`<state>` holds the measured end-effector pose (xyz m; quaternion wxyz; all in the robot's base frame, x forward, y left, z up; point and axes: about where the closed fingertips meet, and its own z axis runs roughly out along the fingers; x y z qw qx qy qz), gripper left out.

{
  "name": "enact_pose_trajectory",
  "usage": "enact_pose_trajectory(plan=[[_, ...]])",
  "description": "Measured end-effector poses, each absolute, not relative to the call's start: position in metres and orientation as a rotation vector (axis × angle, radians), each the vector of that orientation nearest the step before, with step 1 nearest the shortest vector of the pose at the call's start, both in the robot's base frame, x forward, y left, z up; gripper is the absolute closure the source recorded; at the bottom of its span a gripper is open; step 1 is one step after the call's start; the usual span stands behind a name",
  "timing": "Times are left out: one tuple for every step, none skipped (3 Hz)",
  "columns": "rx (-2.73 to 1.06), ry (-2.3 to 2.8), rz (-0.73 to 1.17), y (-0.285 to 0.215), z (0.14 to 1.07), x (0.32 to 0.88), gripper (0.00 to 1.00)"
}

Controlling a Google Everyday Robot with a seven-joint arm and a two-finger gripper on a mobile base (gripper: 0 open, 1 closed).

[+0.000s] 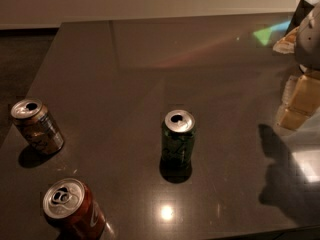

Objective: Move green can near coke can

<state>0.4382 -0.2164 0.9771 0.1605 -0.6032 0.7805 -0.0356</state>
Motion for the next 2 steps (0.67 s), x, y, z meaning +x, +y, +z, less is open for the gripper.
enact_pose_trajectory(plan=[[-1.723,2.229,-0.102,-0.216,0.977,0.438,0.00],[-1.739,2.198,-0.066,-0.206,0.974,0.442,0.00]])
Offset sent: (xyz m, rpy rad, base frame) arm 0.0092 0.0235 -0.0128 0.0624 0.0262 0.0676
